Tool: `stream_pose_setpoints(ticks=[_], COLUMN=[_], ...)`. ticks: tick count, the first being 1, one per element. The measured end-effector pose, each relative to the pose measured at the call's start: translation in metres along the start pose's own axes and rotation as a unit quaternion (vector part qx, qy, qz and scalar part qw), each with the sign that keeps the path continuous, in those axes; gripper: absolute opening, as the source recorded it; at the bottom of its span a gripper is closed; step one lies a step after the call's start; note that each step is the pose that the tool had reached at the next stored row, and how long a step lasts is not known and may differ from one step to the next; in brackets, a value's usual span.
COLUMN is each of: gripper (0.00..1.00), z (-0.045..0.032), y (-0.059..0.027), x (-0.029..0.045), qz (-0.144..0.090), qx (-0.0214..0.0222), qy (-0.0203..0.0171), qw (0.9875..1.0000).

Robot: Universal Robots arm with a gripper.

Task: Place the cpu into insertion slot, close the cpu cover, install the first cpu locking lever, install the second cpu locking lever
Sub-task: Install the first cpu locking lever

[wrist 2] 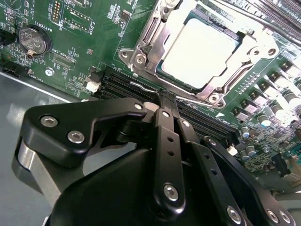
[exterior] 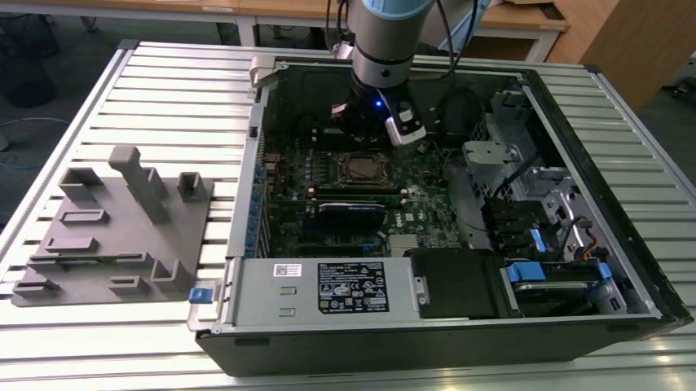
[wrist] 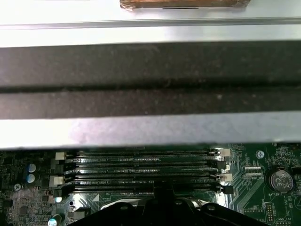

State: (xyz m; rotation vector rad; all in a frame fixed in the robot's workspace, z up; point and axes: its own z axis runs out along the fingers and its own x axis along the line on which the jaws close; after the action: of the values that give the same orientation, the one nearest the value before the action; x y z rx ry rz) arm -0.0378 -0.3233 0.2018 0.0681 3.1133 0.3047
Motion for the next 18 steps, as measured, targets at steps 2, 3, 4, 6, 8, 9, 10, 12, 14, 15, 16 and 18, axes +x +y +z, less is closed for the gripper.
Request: stream_pose_setpoints(ticks=[2, 3, 4, 6, 8, 9, 10, 12, 14, 15, 16, 18], gripper=[0.11, 0.11, 0.11, 0.11, 0.11, 0.11, 0.11, 0.11, 0.11, 0.11, 0.11, 0.11], z=[0.0000, 0.0001, 0.0002, 0.0004, 0.0006, 0.0007, 0.0008, 0.0009, 0.0010, 0.0010, 0.0011, 0.0011], y=[0.0001, 0.0003, 0.0006, 0.0013, 0.0021, 0.0024, 0.0027, 0.0036, 0.0040, 0.0040, 0.0040, 0.0041], x=[0.0000, 0.0000, 0.0000, 0.0000, 0.0000, 0.0000, 0.0000, 0.0000, 0.0000, -0.0001, -0.0003, -0.0007], qz=[0.000, 0.000, 0.000, 0.000, 0.000, 0.000, 0.000, 0.000, 0.000, 0.000, 0.001, 0.004], qx=[0.0024, 0.0040, 0.0055, 0.0073, 0.0076, 0.0076, 0.0076, 0.0078, 0.0080, 0.0081, 0.0081, 0.0081], qy=[-0.0001, -0.0002, -0.0002, -0.0003, -0.0003, -0.0003, -0.0003, -0.0003, -0.0003, -0.0004, -0.0005, -0.0011], qw=[1.0000, 1.0000, 1.0000, 1.0000, 1.0000, 1.0000, 1.0000, 1.0000, 1.0000, 1.0000, 1.0000, 1.0000])
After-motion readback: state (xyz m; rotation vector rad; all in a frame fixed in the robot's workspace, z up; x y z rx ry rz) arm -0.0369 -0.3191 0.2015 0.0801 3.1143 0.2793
